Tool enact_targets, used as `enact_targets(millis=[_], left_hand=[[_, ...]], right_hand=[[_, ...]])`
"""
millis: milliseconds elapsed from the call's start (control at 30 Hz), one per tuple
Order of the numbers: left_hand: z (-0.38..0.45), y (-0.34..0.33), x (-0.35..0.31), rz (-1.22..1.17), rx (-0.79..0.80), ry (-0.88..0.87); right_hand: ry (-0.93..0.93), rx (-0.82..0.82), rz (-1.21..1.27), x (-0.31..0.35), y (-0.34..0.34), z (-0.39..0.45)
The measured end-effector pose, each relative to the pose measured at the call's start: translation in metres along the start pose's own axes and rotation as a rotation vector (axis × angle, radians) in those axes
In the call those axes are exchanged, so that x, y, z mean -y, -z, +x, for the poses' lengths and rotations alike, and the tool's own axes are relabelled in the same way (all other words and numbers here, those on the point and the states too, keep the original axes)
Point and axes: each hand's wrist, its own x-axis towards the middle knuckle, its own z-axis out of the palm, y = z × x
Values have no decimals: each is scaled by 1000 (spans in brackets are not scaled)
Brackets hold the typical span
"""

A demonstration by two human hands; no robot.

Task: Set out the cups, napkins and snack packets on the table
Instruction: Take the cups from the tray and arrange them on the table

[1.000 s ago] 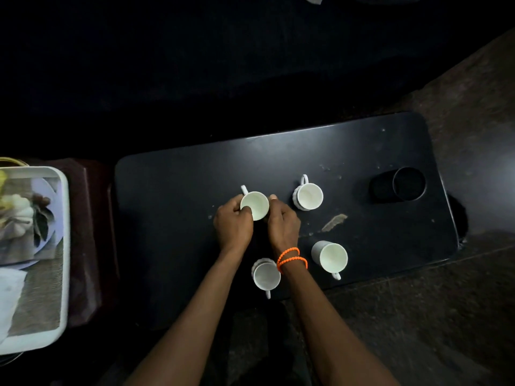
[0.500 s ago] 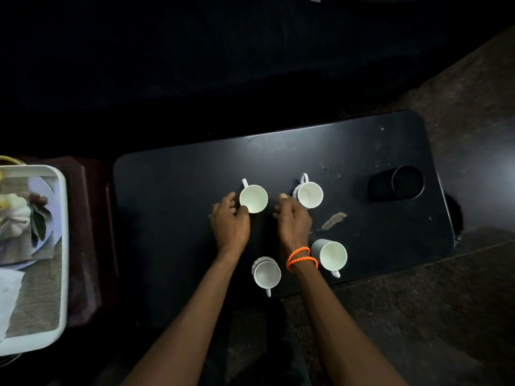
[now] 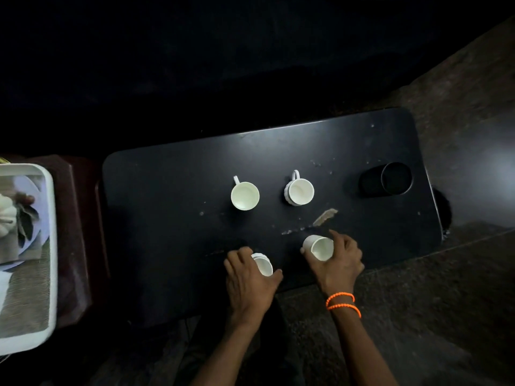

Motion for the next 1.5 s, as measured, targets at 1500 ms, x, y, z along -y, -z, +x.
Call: enact_targets(millis=[1500], left_hand=[[44, 154, 131, -427, -625, 62]], right_hand=[[804, 192, 155, 255, -77, -113]])
